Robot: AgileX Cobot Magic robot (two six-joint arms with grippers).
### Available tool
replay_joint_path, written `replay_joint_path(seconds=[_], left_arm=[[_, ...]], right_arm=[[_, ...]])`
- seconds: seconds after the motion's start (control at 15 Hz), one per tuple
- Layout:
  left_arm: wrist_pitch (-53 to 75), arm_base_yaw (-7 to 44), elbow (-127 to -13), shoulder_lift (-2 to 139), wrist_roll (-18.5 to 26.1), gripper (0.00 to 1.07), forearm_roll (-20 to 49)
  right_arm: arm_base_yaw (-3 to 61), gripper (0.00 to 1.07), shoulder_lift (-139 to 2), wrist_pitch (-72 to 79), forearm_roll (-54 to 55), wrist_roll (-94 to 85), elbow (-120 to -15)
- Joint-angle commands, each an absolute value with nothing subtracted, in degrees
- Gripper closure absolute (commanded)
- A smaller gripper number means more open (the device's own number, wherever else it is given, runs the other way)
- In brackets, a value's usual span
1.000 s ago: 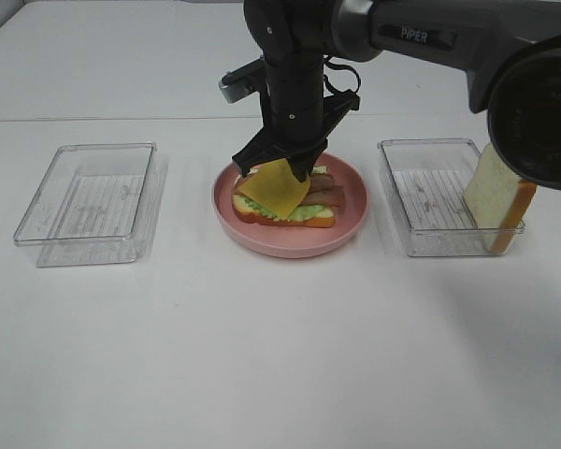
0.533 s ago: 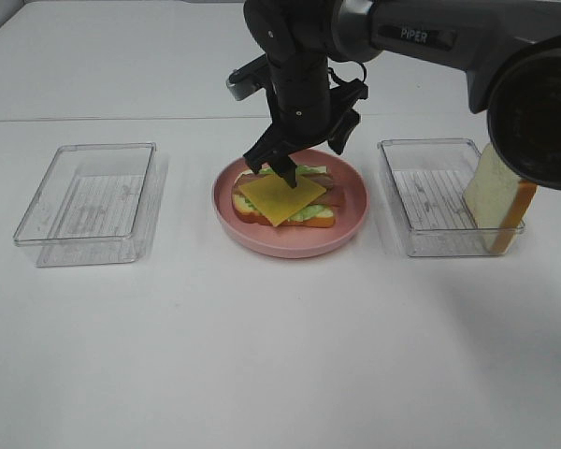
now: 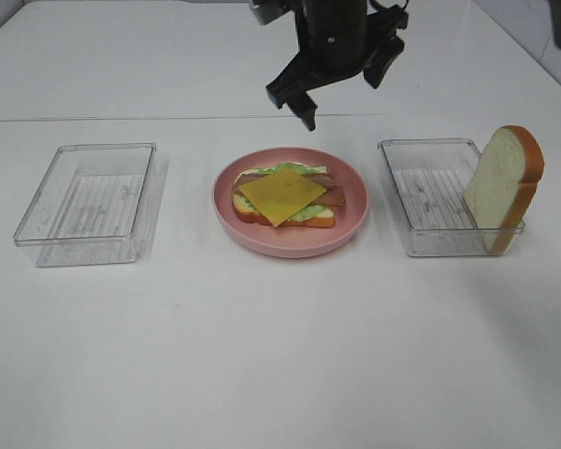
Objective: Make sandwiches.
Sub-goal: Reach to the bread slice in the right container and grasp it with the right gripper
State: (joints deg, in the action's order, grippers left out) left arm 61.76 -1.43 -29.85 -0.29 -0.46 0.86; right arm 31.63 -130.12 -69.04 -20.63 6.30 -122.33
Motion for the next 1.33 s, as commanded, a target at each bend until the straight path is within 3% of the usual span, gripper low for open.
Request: replay_joint_path(seconds=[0.07,0.2,0.73,1.33], left_arm=[[61.54,-1.60,-29.74,-0.52,-0.57,0.09,0.92],[61.54,-1.60,-29.74,-0.52,-0.57,0.09,0.92],[61.54,-1.60,-29.74,-0.52,-0.57,0.09,0.92],[61.54,-1.60,-29.74,-0.52,-0.57,0.09,0.92]], right_arm=[[28.48,0.16,-126.80,-72.82,-19.94,4.07,-122.50],[22.75,0.16,-122.33,-75.75,-18.68,3.04,-122.50],[9.74,0.16,-117.97,-76.20,-11.00,2.92,-116.02],[3.72,0.16,-117.91,-70.02,-6.88,2.46,-99.06]])
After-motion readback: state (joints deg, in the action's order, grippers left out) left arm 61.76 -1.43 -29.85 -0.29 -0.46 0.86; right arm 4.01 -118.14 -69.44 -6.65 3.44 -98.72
